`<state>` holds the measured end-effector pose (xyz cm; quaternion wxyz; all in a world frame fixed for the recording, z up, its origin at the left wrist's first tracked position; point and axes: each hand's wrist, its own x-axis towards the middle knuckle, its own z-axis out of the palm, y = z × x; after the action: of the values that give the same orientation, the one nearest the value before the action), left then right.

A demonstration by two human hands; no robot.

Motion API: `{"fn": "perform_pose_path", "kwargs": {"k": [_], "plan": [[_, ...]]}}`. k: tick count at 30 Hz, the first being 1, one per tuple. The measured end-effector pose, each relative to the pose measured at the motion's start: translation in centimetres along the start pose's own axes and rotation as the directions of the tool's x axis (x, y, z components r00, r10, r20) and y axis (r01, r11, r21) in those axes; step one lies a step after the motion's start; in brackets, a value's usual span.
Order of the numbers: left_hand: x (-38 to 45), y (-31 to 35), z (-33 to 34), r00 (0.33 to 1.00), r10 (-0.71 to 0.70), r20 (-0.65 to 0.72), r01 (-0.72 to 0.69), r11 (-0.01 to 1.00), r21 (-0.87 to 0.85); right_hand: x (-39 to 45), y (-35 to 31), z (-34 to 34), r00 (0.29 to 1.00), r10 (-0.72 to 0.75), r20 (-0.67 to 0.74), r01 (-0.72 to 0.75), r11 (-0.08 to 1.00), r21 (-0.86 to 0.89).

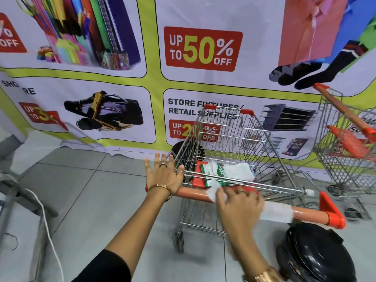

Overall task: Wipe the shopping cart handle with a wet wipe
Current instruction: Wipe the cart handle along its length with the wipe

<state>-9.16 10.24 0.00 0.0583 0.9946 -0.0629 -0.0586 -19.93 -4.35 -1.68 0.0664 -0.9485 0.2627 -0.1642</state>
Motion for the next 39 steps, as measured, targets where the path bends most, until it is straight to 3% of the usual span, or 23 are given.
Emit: {"fn": "perform_pose_path", "kwargs": {"k": [3,6,10,13,15,20,25,27,30,33,35,38,39], "plan": [[0.0,-0.3,-0.2,1.0,-0.004,0.001,0.004,1.0,0.012,-1.2,-3.4,0.8,0.989,-0.149,0.019,0.149,0.989,0.011],[0.1,-0.4,-0.3,1.0,-0.017,-0.003,0.017,1.0,0.001,-1.4,-0.7,0.8,0.971,-0.238,-0.027,0.238,0.971,-0.003],[0.2,-0.2,-0.2,1.0,-0.016,0.0,0.016,1.0,-0.007,-0.5,6.7,0.5,0.975,-0.103,-0.198,0.103,0.995,-0.012],[-0.1,0.1,-0.1,1.0,-0.013,0.002,0.012,0.999,0.032,-0.4,8.3,0.3,0.969,0.013,-0.248,-0.011,1.0,0.011],[-0.1,0.1,0.0,1.0,-0.012,0.0,0.012,0.999,0.039,-0.6,6.2,0.5,0.973,0.057,-0.222,-0.048,0.998,0.044],[0.0,0.2,0.0,1.0,0.007,0.002,-0.007,0.999,0.041,-0.7,-0.7,1.2,0.985,-0.125,-0.117,0.13,0.991,0.032],[-0.1,-0.2,-0.1,0.999,0.024,-0.025,-0.024,1.0,0.008,-0.2,1.8,0.9,0.95,-0.289,-0.12,0.286,0.957,-0.041],[-0.2,-0.1,0.0,0.999,0.028,-0.023,-0.028,1.0,0.007,0.1,5.0,0.7,0.954,-0.263,-0.146,0.259,0.965,-0.041],[-0.2,0.0,0.0,1.0,0.026,-0.015,-0.026,1.0,0.005,0.5,8.3,0.1,0.979,-0.107,-0.173,0.114,0.993,0.034],[-0.4,0.3,-0.1,0.999,0.036,-0.014,-0.036,0.999,0.019,0.4,6.6,-0.3,0.979,0.029,-0.2,-0.012,0.996,0.086],[-0.5,0.3,-0.1,0.999,0.049,-0.008,-0.049,0.998,0.026,0.1,3.6,-0.2,0.988,0.004,-0.155,0.012,0.994,0.104],[-0.3,0.2,-0.2,0.996,0.087,0.013,-0.087,0.996,0.034,-0.5,-0.6,0.5,0.992,-0.122,0.035,0.117,0.985,0.126],[-0.3,0.0,-0.2,0.995,0.094,0.019,-0.095,0.995,0.036,-0.6,-1.3,0.7,0.988,-0.15,0.027,0.145,0.98,0.133]]}}
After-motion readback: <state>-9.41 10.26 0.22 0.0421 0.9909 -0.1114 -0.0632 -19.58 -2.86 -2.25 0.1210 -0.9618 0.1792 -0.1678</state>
